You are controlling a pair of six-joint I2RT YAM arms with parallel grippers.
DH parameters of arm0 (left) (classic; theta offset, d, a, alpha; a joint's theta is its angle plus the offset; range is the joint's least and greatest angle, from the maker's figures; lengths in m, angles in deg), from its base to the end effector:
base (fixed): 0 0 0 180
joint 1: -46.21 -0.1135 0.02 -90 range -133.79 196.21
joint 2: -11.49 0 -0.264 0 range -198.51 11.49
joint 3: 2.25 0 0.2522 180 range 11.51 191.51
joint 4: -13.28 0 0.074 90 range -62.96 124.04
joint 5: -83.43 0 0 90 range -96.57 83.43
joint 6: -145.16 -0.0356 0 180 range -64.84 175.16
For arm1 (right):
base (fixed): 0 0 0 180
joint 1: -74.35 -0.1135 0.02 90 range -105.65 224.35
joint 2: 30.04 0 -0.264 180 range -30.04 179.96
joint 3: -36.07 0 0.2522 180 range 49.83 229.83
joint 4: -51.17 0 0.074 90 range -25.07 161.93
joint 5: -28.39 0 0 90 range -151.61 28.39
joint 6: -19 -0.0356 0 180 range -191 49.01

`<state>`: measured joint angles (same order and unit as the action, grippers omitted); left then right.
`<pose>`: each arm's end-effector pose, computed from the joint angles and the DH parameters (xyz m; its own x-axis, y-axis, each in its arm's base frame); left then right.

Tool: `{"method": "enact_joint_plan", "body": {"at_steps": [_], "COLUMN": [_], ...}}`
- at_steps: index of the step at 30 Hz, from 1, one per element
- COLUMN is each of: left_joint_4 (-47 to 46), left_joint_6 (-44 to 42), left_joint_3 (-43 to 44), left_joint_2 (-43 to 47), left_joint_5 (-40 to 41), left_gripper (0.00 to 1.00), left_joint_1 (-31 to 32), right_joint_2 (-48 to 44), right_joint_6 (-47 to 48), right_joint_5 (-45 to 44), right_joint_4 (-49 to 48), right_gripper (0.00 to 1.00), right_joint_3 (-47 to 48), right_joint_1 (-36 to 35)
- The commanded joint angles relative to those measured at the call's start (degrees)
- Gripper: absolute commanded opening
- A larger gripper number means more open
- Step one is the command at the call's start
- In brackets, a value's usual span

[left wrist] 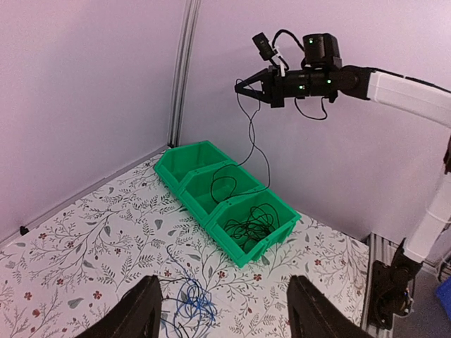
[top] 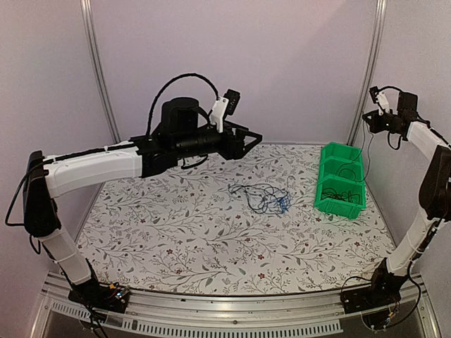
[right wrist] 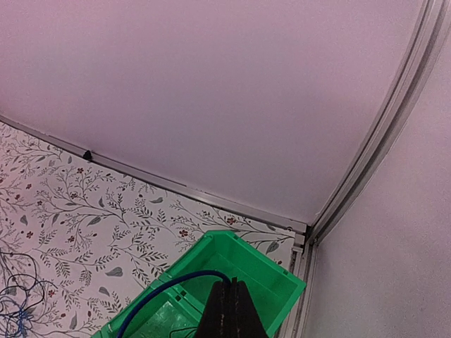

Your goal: Untangle the cables

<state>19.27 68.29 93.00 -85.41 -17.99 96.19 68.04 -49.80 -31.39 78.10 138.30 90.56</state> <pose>0.2594 -0.3199 0.3538 -0.2824 -0.0099 -0.9592 0.8345 0.4906 -0.2508 0.3941 -0.0959 0.3526 -0.2727 -0.2461 -0.9301 -0.3250 0.9335 -0.1517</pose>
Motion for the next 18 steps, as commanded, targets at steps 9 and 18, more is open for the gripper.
{"method": "enact_joint_plan", "body": {"at_steps": [9, 18], "left_joint_4": [-0.1, 0.3], "left_joint_6": [1.8, 3.0], "left_joint_3": [-1.2, -3.0], "left_joint_2": [0.5, 2.1], "left_joint_5": [-0.1, 0.6], "left_gripper": [0.64, 0.64], "left_joint_1": [-1.0, -1.1], "right_joint_2": [10.8, 16.3], "right_joint_6": [7.2, 6.9], "right_joint_5": [0.5, -3.7], "right_joint_4": [17.4, 20.0], "right_gripper": [0.00, 0.00], "right_joint_3": [0.1, -0.7], "right_joint_1": [-3.6, -5.9]}}
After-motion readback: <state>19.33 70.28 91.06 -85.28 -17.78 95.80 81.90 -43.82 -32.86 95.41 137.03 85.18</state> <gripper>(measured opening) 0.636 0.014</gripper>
